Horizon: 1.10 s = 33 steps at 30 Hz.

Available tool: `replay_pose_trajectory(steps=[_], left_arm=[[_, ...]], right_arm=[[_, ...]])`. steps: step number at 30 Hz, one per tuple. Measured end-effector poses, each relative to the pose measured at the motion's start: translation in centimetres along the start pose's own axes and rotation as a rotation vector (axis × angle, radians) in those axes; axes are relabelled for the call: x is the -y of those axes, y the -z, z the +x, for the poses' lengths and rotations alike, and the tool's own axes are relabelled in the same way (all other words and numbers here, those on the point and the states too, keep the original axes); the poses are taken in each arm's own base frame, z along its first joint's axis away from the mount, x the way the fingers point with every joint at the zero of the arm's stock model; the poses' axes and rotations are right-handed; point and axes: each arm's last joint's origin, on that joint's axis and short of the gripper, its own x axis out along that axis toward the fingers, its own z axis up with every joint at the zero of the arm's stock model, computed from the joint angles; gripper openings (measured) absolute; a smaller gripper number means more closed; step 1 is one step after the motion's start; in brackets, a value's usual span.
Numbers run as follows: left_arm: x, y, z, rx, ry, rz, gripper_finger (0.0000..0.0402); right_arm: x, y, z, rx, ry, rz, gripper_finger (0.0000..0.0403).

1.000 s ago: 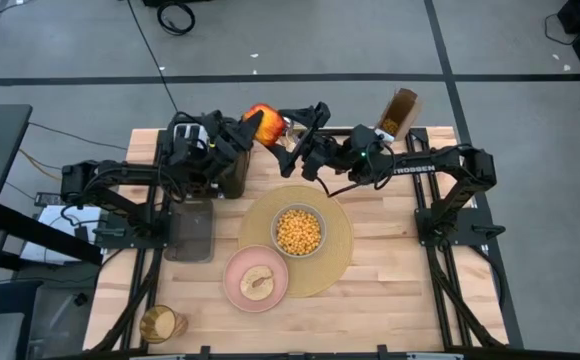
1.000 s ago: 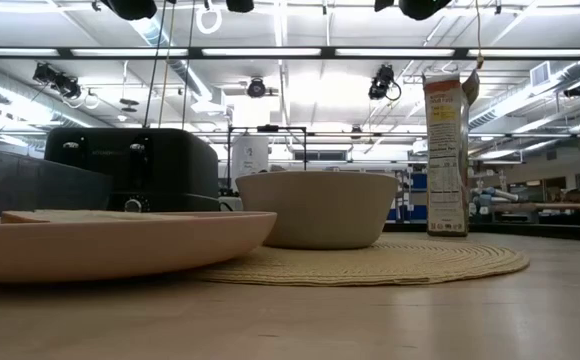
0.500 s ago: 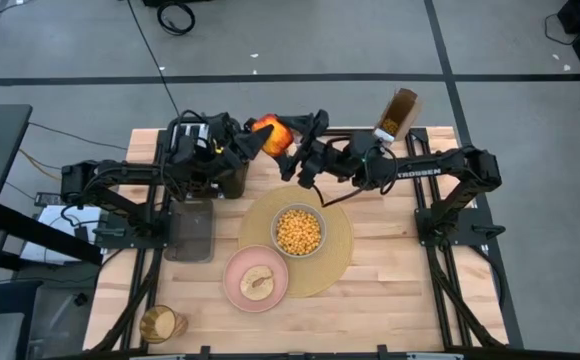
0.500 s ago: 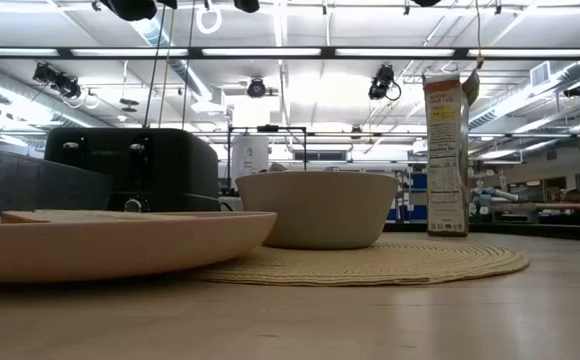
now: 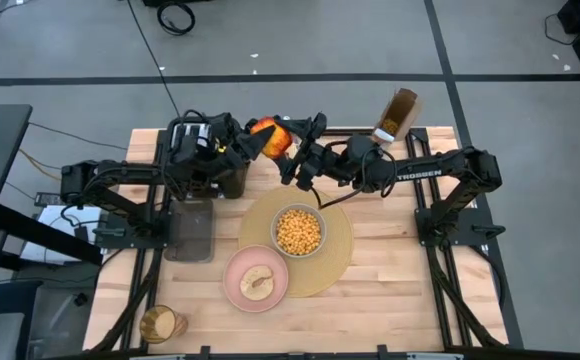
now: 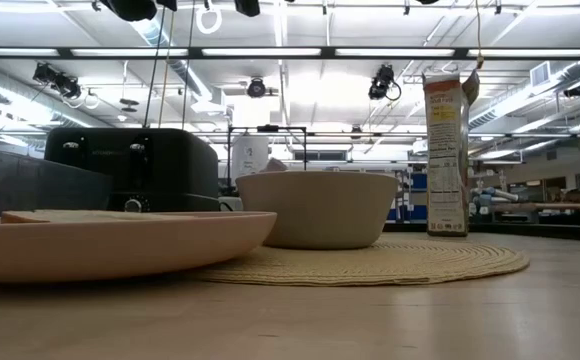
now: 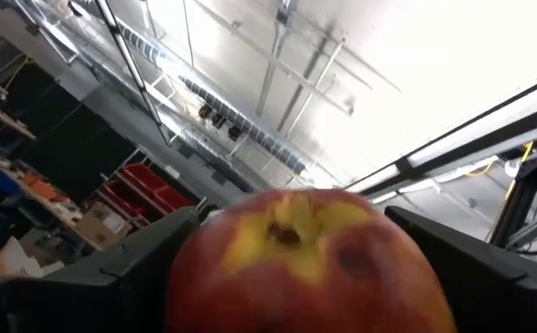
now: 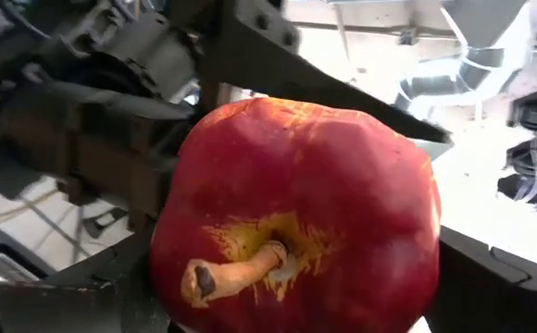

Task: Arrange a breakfast setting
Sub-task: Put the apple on the table mat to the top left of the gray bowl

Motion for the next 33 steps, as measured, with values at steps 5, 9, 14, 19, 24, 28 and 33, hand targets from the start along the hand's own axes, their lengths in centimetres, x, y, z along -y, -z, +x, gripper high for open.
replay_pose_trajectory(steps=[5,9,14,19,24,28,33], left_arm=[[0.0,0.1,0.0,-0.024,-0.001,0.011,0.0355],[0.0,-0.3,0.0,-0.014,0.005,0.051,0.0356],[0.8,-2.1,-0.4,-0.011,-0.015,0.189,0.0356],[1.6,-4.4,-1.2,-0.036,-0.074,0.316,0.0357],[3.2,-7.3,-2.8,-0.074,-0.122,0.444,0.0357],[4.9,-9.3,-4.4,-0.069,-0.157,0.488,0.0357],[6.3,-10.5,-5.8,-0.078,-0.165,0.490,0.0357]], right_arm=[[-0.2,-0.2,0.0,0.004,-0.007,0.050,0.0354],[-0.3,-0.5,-0.1,-0.005,-0.008,0.086,0.0354],[0.1,-1.1,-0.4,-0.010,-0.004,0.144,0.0353],[1.5,-1.5,-1.2,-0.056,-0.053,0.284,0.0353],[2.6,-1.3,-1.7,-0.223,-0.209,0.411,0.0353],[4.3,-0.8,-0.7,-0.419,-0.343,0.543,0.0353],[3.8,1.3,1.1,-0.637,-0.490,0.735,0.0353]])
